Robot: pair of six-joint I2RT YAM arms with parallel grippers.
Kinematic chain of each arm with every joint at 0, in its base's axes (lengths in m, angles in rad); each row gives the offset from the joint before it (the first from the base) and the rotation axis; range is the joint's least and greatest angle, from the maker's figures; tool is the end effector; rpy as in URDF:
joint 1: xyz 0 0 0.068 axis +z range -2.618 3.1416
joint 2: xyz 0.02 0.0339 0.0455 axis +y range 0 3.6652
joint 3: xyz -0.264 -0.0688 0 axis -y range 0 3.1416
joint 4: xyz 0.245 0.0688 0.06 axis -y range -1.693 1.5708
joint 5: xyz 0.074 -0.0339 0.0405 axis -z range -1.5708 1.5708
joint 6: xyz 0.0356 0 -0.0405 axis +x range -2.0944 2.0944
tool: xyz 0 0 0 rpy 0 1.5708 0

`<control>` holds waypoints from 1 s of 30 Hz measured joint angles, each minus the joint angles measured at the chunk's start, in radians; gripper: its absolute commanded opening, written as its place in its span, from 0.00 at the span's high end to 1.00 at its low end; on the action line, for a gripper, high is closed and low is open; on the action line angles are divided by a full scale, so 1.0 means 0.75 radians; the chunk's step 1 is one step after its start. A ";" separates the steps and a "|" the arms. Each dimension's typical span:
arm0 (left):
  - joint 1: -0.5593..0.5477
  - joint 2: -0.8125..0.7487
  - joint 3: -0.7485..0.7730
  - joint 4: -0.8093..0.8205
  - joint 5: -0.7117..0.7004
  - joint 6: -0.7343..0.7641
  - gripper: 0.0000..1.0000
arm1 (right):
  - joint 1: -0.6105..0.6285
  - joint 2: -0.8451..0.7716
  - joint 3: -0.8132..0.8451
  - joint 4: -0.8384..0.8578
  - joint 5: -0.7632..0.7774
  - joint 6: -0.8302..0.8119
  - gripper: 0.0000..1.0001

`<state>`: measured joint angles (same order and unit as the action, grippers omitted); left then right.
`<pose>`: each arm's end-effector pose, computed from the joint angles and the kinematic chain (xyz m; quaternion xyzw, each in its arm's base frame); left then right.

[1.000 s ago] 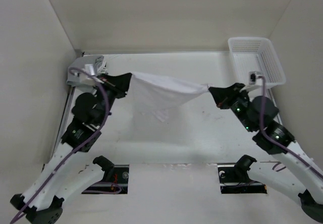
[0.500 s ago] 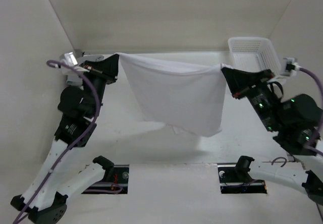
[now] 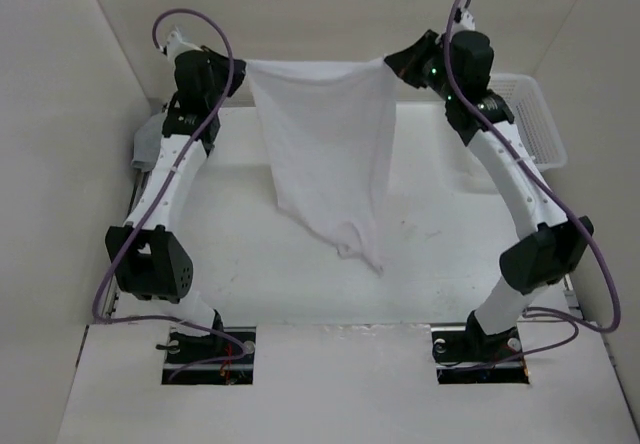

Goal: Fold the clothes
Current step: Flatten the tank top out

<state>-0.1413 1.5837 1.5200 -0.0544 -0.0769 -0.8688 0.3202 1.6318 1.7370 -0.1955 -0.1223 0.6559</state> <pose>0.3771 -0.0509 0.4089 -0.2896 0.6891 -0.2960 0.5947 0.3615 0.1245 0.4525 0.0825 0.7335 0.3555 0.5735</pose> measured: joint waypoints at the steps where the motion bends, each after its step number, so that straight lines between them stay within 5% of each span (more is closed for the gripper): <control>1: 0.016 0.039 0.080 -0.008 0.028 -0.011 1.00 | -0.011 0.055 0.106 -0.019 -0.022 0.008 0.99; 6: 0.081 0.030 0.325 0.008 0.134 -0.043 1.00 | -0.033 0.100 0.494 -0.066 -0.100 0.018 0.99; 10: 0.113 -0.148 0.260 0.087 0.173 -0.045 1.00 | -0.022 -0.110 0.380 0.011 -0.130 0.016 0.99; 14: 0.106 -0.405 -0.055 0.224 0.177 -0.038 1.00 | -0.004 -0.412 -0.086 0.170 -0.116 0.020 0.98; 23: -0.066 -0.755 -1.195 0.323 0.037 -0.028 1.00 | 0.211 -0.769 -1.418 0.395 0.083 0.115 0.92; 30: -0.084 -0.894 -1.751 0.266 0.000 -0.058 0.99 | 0.425 -0.789 -1.961 0.426 0.234 0.288 0.61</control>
<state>-0.2047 0.9134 0.2070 0.1448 -0.0769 -0.9123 0.6392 1.0401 0.2665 0.1238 0.0536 0.8719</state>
